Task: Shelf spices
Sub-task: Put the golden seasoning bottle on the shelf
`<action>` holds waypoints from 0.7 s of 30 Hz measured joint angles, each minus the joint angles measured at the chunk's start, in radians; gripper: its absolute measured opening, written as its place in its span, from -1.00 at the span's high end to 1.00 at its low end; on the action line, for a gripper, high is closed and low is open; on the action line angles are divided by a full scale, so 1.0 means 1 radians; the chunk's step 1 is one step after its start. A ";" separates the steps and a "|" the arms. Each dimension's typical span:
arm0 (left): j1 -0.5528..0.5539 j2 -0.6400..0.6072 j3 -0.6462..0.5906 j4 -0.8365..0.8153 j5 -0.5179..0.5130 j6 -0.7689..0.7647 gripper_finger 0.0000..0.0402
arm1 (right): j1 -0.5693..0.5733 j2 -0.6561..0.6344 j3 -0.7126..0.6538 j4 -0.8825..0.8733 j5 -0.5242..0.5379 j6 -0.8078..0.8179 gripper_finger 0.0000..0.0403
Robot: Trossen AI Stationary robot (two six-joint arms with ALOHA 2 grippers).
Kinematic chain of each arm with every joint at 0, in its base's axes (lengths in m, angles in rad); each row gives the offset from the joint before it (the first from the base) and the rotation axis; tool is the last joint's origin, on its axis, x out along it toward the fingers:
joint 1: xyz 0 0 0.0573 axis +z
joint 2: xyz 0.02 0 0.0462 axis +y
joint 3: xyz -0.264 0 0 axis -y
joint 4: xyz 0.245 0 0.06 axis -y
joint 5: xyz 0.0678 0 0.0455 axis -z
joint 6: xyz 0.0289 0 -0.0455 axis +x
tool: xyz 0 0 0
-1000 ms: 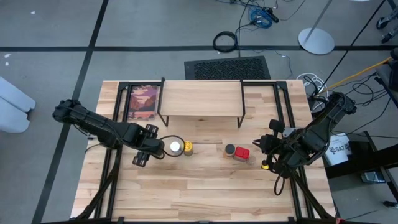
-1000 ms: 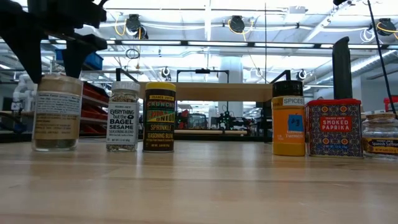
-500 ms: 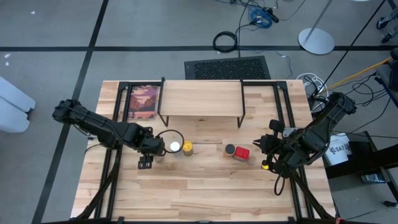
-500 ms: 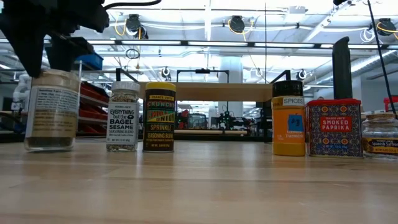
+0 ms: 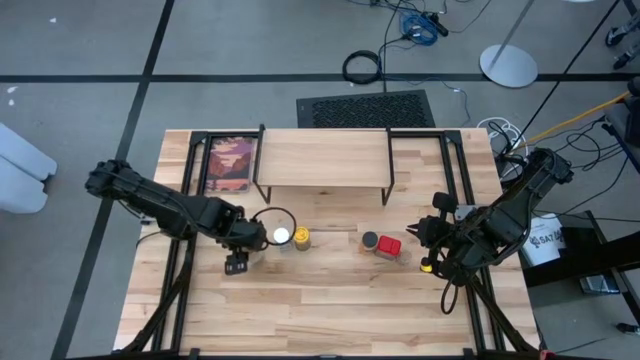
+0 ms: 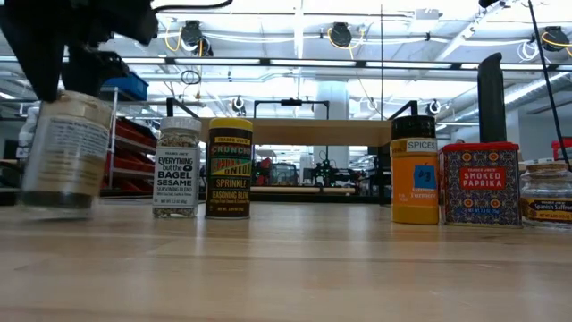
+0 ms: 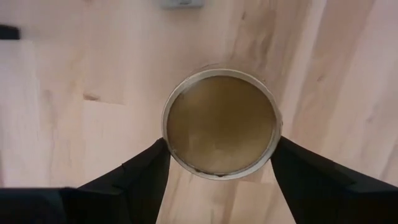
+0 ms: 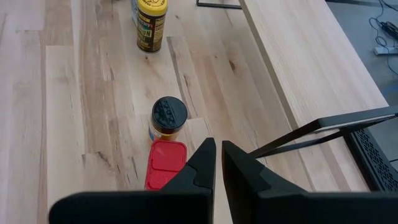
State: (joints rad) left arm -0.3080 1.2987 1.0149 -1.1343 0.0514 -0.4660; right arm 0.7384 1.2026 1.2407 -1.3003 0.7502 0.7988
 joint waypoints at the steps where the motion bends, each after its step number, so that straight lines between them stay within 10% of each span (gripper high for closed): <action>1: 0.000 0.000 0.012 0.000 0.000 0.000 -0.38 | 0.000 0.000 0.000 0.000 0.000 0.000 0.92; 21: -0.064 -0.002 0.062 0.035 -0.053 -0.040 -0.38 | 0.000 0.000 0.000 -0.001 0.000 -0.004 0.92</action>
State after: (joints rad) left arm -0.3725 1.2964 1.0771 -1.0998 -0.0015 -0.5065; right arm 0.7387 1.2026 1.2406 -1.3010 0.7502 0.7947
